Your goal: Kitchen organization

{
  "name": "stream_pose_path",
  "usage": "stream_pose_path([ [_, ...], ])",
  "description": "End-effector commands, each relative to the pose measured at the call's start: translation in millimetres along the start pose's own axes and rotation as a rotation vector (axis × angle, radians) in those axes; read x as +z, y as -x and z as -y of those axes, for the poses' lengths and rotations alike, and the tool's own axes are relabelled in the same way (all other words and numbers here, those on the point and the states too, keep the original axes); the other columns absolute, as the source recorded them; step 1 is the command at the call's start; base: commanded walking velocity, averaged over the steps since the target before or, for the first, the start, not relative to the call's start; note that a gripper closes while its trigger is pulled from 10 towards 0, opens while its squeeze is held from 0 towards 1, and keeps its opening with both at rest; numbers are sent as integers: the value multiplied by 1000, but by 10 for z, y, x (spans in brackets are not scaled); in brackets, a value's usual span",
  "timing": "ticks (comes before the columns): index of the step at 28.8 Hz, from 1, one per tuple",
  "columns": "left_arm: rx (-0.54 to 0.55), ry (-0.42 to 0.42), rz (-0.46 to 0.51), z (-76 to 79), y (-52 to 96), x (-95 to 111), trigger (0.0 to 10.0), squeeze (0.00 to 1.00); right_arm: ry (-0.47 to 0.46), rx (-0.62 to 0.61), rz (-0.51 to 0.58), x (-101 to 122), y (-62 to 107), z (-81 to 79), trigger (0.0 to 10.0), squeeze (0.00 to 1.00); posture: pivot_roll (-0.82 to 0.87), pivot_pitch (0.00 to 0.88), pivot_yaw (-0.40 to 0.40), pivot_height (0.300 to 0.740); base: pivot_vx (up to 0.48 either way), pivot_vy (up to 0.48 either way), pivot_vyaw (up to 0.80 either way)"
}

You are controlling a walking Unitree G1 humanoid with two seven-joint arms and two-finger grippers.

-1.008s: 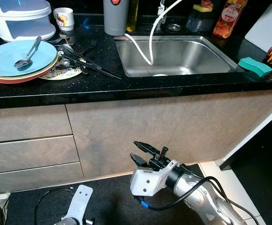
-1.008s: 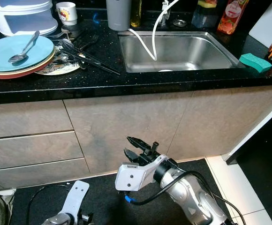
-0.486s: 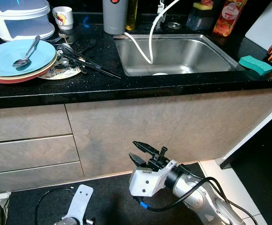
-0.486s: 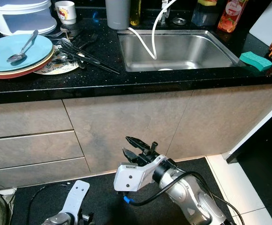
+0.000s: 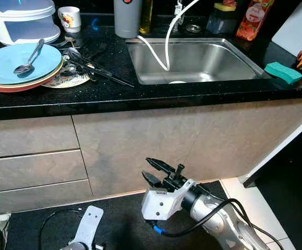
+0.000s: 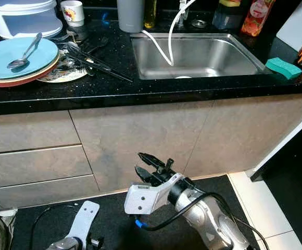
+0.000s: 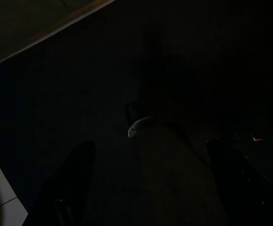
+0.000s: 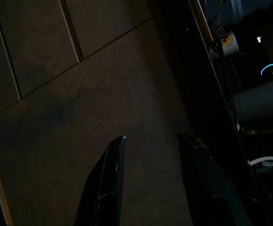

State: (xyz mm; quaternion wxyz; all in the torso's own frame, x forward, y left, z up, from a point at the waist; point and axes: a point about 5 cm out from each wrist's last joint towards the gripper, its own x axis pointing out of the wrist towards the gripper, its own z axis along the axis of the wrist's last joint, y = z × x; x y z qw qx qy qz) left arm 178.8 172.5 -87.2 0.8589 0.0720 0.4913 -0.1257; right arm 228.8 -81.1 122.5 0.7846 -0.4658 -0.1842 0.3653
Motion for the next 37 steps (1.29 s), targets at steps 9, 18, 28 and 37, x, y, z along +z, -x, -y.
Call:
stream_pose_path([
  [9,1,-16,-25,-38,18,-73,10000,0,0,7,-5,37,-8,-16,10000,0,-58,73,-18,740,0,0,0],
  [18,-3,-12,-24,-16,11,-60,10000,0,1,6,-7,18,0,-12,10000,0,-68,52,-30,740,0,0,0],
  [28,-6,-7,-37,-6,17,-115,10000,0,-8,11,-9,13,6,-18,10000,0,-64,43,-32,740,0,0,0],
  [37,-13,-19,-39,0,17,-119,10000,0,-23,11,-4,22,6,-37,10000,0,-68,32,-32,740,0,0,0],
])
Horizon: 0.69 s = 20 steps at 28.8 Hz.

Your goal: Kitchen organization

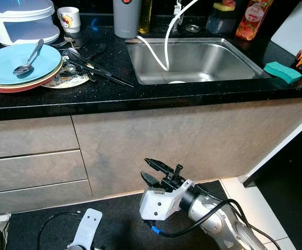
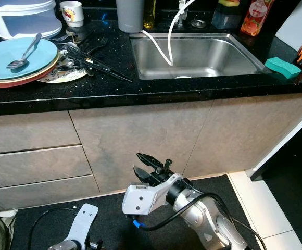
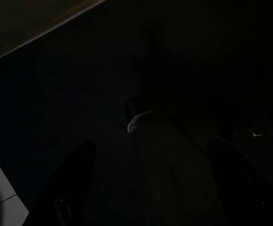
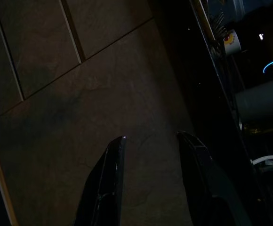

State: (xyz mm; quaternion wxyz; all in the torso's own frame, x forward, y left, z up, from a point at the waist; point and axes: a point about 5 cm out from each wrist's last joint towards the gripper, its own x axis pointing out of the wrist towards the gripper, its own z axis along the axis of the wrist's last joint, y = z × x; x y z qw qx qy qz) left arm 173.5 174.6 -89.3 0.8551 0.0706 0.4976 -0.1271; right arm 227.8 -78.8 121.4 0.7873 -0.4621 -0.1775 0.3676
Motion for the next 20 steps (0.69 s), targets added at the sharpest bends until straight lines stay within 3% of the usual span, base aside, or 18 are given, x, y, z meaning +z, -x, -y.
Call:
stream_pose_path([
  [1,-8,-23,-26,7,6,-58,10000,0,-10,5,4,9,15,-19,10000,0,-67,29,-31,740,0,0,0],
  [7,-12,-29,-26,13,4,-53,10000,0,-36,11,10,25,13,-17,10000,0,-70,35,-22,740,0,0,0],
  [9,-12,-29,-27,13,4,-55,10000,0,-84,14,11,28,15,-8,10000,0,-70,36,-21,740,0,0,0],
  [11,-15,-27,-28,22,3,-62,10000,0,-255,1,5,9,12,39,10000,0,-68,42,-17,740,0,0,0],
  [13,-16,-28,-30,25,4,-67,10000,0,-346,-22,9,0,8,86,10000,0,-66,42,-15,740,0,0,0],
  [16,-17,-28,-31,26,4,-69,10000,0,-371,-32,11,-3,9,104,10000,0,-66,42,-15,740,0,0,0],
  [20,-16,-24,-33,15,7,-77,10000,0,-640,-92,63,19,2,252,10000,0,-47,47,-11,740,0,0,0],
])
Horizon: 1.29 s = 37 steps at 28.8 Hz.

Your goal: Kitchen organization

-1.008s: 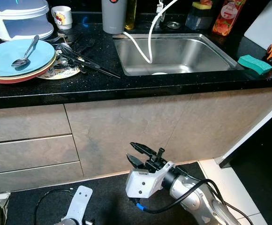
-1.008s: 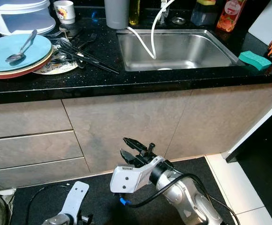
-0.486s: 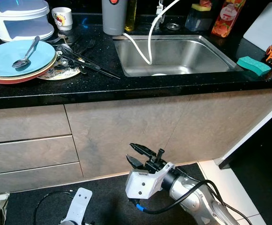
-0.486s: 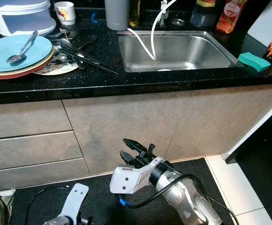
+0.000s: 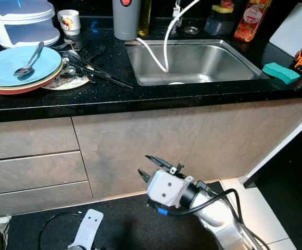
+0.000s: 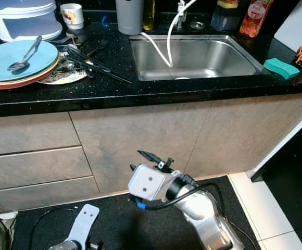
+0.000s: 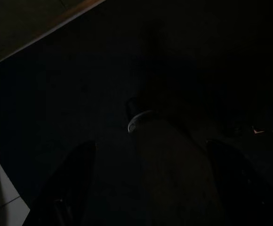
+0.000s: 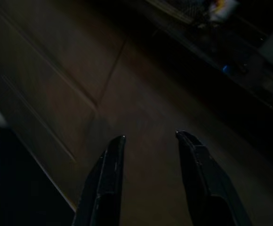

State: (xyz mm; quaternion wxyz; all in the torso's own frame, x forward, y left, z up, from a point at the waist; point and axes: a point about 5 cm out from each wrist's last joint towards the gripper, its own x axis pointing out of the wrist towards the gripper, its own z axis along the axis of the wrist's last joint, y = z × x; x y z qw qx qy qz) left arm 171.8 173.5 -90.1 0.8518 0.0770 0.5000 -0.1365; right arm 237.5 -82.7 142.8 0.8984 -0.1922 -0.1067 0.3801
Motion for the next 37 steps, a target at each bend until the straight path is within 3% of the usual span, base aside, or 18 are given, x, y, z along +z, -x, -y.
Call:
stream_pose_path([
  [1,-3,-5,-29,-20,12,-66,10000,0,-242,-37,56,96,-11,94,10000,0,-29,48,-1,740,0,0,0],
  [3,-1,-4,-31,-36,17,-71,10000,0,-356,-34,97,167,-34,120,10000,0,-18,43,0,740,0,0,0],
  [4,-1,-4,-31,-36,17,-71,10000,0,-356,-34,97,167,-34,120,10000,0,-18,43,0,740,0,0,0],
  [6,-1,-1,-31,-44,20,-79,10000,0,-497,-46,162,261,-63,185,10000,0,-6,37,-4,740,0,0,0],
  [7,-1,-1,-31,-44,20,-79,10000,0,-497,-46,162,261,-63,185,10000,0,-6,37,-4,740,0,0,0],
  [11,9,15,-9,-54,22,-67,10000,0,-763,-70,317,440,-153,394,10000,0,9,32,-9,740,0,0,0],
  [12,12,17,-5,-54,22,-63,10000,0,-786,-81,334,453,-165,441,10000,0,11,30,-10,740,0,0,0],
  [15,16,12,-1,-53,20,-53,10000,0,-806,-141,325,444,-210,571,10000,0,22,24,-10,740,0,0,0],
  [22,28,20,8,-55,15,-22,10000,0,-835,-146,297,484,-357,643,10000,0,23,7,-10,740,0,0,0],
  [25,31,25,8,-53,12,-13,10000,0,-800,-200,253,461,-430,675,10000,0,22,7,-9,740,0,0,0],
  [27,34,32,9,-44,8,-5,10000,0,-833,-245,260,449,-482,703,10000,0,19,0,-12,740,0,0,0],
  [37,29,63,17,-19,3,-7,10000,0,-887,-193,326,476,-477,706,10000,0,20,0,-12,740,0,0,0],
])
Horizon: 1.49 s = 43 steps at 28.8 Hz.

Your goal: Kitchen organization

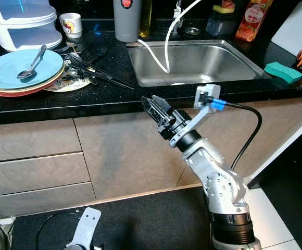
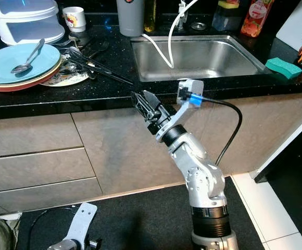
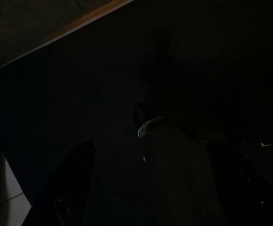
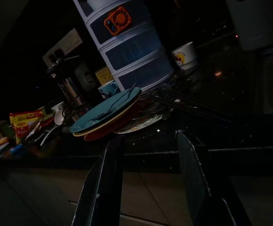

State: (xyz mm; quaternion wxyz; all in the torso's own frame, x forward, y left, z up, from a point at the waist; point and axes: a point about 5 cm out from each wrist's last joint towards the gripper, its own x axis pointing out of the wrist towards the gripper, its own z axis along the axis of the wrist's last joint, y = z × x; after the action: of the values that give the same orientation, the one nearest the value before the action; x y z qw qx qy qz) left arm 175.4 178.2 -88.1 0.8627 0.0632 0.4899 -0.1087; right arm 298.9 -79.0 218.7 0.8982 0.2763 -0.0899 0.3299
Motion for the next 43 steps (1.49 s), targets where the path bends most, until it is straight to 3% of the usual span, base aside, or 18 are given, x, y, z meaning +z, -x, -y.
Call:
stream_pose_path([
  [1,-8,12,-11,35,-2,-36,10000,0,-11,-1,7,4,6,17,10000,0,20,0,-12,740,0,0,0],
  [13,-21,11,-22,66,-5,-60,10000,0,28,6,36,95,-10,27,10000,0,4,0,-11,740,0,0,544],
  [32,-17,19,-34,65,-3,-79,10000,0,56,-47,16,23,20,102,10000,0,-6,2,-8,740,0,0,711],
  [43,-11,24,-41,46,4,-103,10000,0,75,-143,11,2,20,207,10000,0,-1,6,-6,740,0,0,519],
])
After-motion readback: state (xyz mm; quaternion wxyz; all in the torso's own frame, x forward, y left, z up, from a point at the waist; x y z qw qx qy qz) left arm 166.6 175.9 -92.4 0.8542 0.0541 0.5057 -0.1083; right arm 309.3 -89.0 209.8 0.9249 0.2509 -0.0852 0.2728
